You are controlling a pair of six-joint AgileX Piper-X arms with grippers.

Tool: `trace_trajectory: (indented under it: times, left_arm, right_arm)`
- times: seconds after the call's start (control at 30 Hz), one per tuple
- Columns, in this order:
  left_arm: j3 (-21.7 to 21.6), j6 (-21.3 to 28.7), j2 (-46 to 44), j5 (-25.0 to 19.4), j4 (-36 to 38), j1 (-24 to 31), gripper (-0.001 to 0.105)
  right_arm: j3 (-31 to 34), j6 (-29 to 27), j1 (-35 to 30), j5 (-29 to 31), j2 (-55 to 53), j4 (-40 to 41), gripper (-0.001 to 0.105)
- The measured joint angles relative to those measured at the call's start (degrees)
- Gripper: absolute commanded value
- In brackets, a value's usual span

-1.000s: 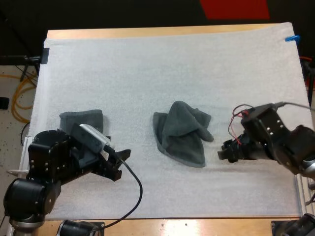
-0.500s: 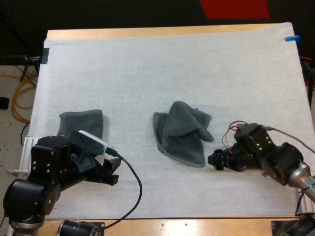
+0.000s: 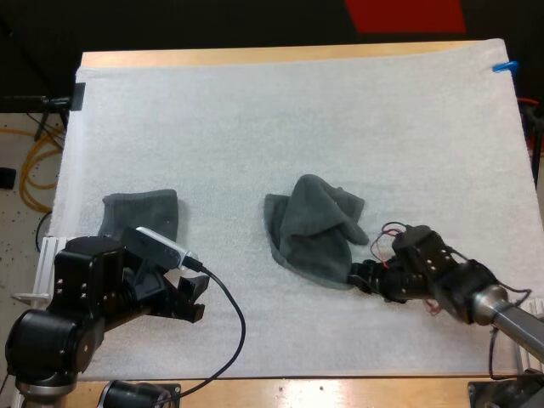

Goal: Pick towel from pile fold and stack

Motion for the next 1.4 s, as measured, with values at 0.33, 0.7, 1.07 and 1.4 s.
trace_trajectory:
  times: [0.33, 0.7, 1.07, 1.4]
  left_arm:
    - [0.0, 0.0, 0.0, 0.0, 0.0, 0.0, 0.064]
    - [0.0, 0.0, 0.0, 0.0, 0.0, 0.0, 0.064]
    - [0.0, 0.0, 0.82, 0.0, -0.36, 0.0, 0.064]
    - [0.0, 0.44, 9.0, 4.7, -5.31, -2.93, 0.064]
  right_arm:
    - [-0.12, 3.24, -0.11, -4.75, 8.54, -7.15, 0.068]
    - [-0.67, 6.37, -0.23, -9.2, 13.81, -12.76, 0.034]
    - [-0.97, -2.25, -0.25, -7.9, 13.68, -7.54, 0.0]
    - [-0.22, -15.9, -0.12, 0.35, 2.52, 17.73, 0.0]
